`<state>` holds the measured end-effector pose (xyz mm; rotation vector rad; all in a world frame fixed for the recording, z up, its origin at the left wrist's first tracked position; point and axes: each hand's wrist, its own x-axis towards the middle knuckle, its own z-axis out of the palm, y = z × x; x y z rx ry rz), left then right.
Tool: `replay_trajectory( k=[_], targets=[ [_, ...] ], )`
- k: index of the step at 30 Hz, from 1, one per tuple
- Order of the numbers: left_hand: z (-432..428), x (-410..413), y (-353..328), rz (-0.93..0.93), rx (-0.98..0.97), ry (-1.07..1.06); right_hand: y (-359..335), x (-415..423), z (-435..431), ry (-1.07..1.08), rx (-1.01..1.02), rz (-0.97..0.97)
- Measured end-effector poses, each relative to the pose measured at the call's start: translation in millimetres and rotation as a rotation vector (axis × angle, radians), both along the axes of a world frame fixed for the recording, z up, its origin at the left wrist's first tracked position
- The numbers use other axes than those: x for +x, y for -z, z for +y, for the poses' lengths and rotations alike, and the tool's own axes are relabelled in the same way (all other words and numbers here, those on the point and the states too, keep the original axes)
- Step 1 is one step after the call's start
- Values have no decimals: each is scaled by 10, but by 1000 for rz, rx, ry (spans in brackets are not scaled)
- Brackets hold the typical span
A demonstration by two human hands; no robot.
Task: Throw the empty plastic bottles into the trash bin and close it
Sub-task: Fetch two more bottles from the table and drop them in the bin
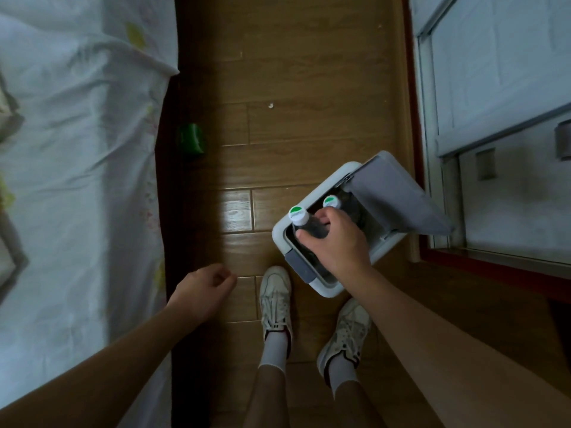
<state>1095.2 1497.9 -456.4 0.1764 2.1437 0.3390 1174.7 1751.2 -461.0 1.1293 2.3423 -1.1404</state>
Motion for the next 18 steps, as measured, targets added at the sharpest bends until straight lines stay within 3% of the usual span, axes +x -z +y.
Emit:
replay_trajectory(
  k=[6, 9, 12, 18],
  targets=[
    [14, -9, -42, -33, -34, 10, -125, 213, 249, 411, -254, 155],
    [157, -67, -39, -29, -4, 25, 27, 262, 257, 270, -271, -17],
    [308, -100, -4, -19, 17, 42, 241, 342, 188, 99, -165, -149],
    [464, -53, 19, -29, 22, 65, 270, 515, 108, 236, -167, -33]
  ],
)
